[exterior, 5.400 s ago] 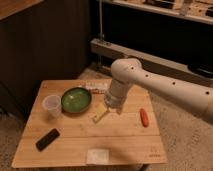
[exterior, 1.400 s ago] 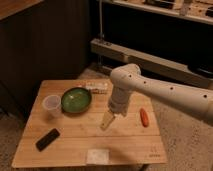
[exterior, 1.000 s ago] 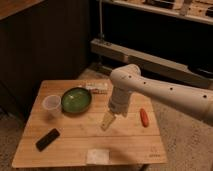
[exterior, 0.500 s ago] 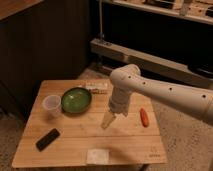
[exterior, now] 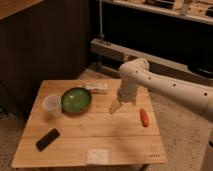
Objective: Place the pepper on the white sponge
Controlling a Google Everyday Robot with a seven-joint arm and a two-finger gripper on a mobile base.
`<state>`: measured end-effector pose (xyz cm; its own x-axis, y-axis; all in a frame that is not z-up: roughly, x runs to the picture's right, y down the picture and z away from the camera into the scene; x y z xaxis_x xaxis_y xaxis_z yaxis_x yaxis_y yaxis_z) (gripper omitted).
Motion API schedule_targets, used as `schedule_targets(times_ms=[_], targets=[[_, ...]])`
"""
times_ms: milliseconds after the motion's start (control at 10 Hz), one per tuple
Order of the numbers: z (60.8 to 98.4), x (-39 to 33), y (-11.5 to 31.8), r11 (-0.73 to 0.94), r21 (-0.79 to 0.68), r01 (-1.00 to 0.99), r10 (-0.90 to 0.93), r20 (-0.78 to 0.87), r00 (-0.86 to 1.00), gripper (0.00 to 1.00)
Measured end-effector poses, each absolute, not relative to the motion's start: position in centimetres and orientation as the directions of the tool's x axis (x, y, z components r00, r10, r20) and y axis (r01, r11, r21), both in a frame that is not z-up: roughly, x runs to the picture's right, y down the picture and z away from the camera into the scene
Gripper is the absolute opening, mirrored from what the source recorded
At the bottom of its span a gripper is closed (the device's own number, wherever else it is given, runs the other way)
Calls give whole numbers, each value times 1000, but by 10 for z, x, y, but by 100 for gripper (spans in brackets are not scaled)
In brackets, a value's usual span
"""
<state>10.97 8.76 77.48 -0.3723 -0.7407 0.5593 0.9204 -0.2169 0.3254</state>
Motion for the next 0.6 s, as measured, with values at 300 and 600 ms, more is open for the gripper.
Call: schedule_targets(times_ms=[300,600], targets=[[791,145,90,-167,219,961,-792,551,-263,80],[796,179,105,-108,80,991,-818,559,-134,80]])
